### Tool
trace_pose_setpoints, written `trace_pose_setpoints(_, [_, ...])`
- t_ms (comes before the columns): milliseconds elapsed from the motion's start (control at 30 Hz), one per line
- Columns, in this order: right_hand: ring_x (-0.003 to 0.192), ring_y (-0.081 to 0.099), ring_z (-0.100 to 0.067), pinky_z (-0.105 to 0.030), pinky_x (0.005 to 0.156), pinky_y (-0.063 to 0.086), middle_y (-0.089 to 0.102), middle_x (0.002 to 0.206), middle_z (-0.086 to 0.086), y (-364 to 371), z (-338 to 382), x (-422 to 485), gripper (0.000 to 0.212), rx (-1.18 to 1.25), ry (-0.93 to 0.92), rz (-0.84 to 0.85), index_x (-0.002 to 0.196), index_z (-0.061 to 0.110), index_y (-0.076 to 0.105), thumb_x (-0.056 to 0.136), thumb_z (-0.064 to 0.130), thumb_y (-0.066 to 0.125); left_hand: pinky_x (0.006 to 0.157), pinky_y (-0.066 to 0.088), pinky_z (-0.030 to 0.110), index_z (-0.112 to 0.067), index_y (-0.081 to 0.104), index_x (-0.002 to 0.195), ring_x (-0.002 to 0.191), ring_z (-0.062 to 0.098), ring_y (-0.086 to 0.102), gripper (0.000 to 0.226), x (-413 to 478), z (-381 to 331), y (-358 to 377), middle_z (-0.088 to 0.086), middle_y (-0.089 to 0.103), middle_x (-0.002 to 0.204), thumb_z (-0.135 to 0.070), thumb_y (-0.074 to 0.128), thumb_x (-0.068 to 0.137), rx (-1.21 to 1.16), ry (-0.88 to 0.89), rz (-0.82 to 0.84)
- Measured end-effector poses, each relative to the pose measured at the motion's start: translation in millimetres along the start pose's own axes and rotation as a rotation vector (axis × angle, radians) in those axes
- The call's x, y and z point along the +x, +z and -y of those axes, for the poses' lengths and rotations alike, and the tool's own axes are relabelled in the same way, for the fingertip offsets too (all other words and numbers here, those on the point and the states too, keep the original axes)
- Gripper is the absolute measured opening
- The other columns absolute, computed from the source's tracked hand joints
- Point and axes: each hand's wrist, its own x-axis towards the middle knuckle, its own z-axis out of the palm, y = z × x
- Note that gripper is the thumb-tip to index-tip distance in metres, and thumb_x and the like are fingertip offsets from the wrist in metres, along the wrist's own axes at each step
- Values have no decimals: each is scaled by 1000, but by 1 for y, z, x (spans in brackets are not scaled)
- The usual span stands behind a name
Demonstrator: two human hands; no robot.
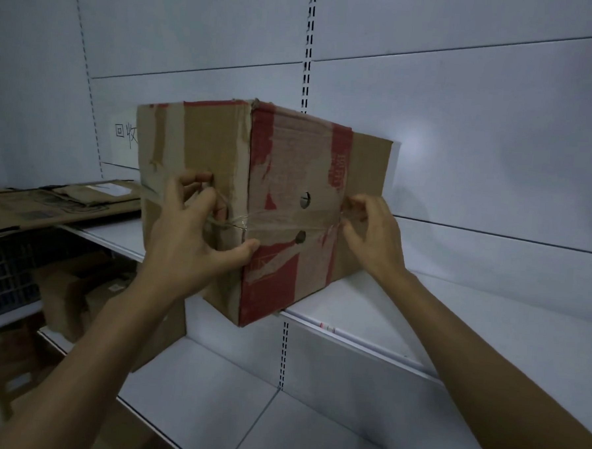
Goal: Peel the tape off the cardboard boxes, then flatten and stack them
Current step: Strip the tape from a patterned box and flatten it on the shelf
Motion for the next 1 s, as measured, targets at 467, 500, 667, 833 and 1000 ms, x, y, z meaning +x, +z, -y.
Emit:
trace_pose_setpoints(467, [61, 55, -5, -23, 63, 46, 61, 71, 4, -31, 85, -48, 36, 478, 568, 372, 115, 13, 51, 83, 0, 61, 80, 29, -1, -9, 47, 88, 116, 0, 28, 52, 11, -12, 26, 1, 28, 141, -45, 77, 66, -24, -35, -2])
trace_pose_setpoints(500, [56, 51, -4, -20, 57, 44, 59, 71, 5, -37, 95, -62, 37, 562, 589, 462, 118, 13, 53, 84, 0, 61, 83, 31, 3, -10, 47, 87, 116, 3, 30, 52, 12, -13, 30, 1, 28, 141, -45, 78, 66, -15, -31, -15])
trace_pose_setpoints(667, [57, 47, 6, -4, 55, 36, 52, 74, 15, -39, 136, -153, 31, 286, 117, 489, 97, 36, 61, 70, 29, 48, 92, 42, 31, -16, 46, 88, 127, 19, 35, 50, 11, -19, 43, 2, 27, 144, -51, 75, 66, 21, -17, -39])
trace_pose_setpoints(833, [49, 49, -1, -5, 51, 40, 53, 77, 16, -37, 149, -198, 43, 274, 138, 424, 109, 46, 58, 71, 29, 48, 94, 37, 28, -24, 47, 88, 129, 19, 32, 39, 14, -12, 29, -1, 22, 145, -49, 72, 72, 82, 53, 67])
trace_pose_setpoints(1000, [60, 65, -15, -23, 51, 51, 68, 88, 6, -47, 127, -179, 45, 840, 862, 302, 115, 32, 64, 73, 22, 76, 91, 47, 37, -26, 46, 91, 125, 25, 40, 27, 18, -2, 12, 3, 23, 145, -33, 70, 79, 158, 154, 162])
